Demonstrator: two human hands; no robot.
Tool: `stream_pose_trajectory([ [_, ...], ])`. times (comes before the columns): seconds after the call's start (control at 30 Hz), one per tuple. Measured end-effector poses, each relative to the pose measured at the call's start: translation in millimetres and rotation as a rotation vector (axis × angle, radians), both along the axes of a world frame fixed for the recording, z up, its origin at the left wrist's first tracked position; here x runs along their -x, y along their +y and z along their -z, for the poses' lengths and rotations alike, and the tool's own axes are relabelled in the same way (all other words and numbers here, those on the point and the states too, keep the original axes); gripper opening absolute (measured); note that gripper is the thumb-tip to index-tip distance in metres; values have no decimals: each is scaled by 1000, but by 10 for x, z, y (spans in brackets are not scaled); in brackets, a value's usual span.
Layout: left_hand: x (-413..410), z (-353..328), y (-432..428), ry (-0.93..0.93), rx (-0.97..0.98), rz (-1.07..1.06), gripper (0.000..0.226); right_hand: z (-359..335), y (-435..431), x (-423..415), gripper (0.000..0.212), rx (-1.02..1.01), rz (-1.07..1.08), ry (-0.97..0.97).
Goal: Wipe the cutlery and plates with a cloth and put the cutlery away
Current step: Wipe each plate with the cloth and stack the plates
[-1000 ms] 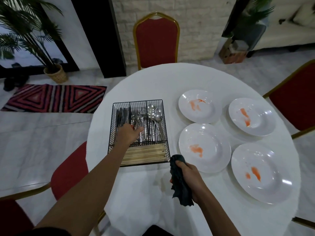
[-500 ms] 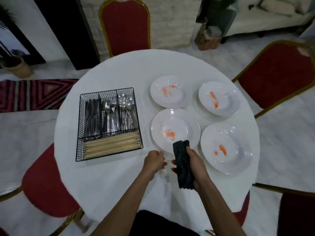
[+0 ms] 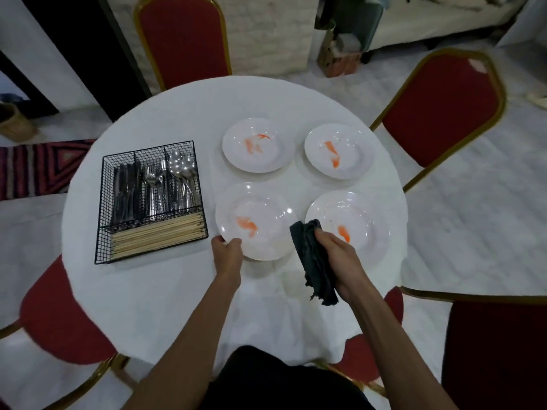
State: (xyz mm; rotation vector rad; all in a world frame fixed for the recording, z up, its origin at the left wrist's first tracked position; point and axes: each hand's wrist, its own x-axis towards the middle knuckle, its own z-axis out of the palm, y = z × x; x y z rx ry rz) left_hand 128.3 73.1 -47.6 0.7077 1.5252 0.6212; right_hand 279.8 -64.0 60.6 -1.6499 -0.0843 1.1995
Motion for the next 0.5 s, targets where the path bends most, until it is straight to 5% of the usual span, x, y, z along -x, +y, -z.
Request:
stream_pose_trajectory([
  [0.17,250,-345,-365,49,-129,-51,31,-214,176,-97,20,-129,-94,-265],
  [0.27,323,-543,-572,70,-160,-114,36,-162,318,57,16,-143,-212,-585],
  [0.4,294,-803,-653,16,-93,-166,52,190,223,559,12,-243,-604,-976],
  [0.5,298,-933,-634,58,-131,-151,58,427,32,941,28,-367,-886,-1033],
])
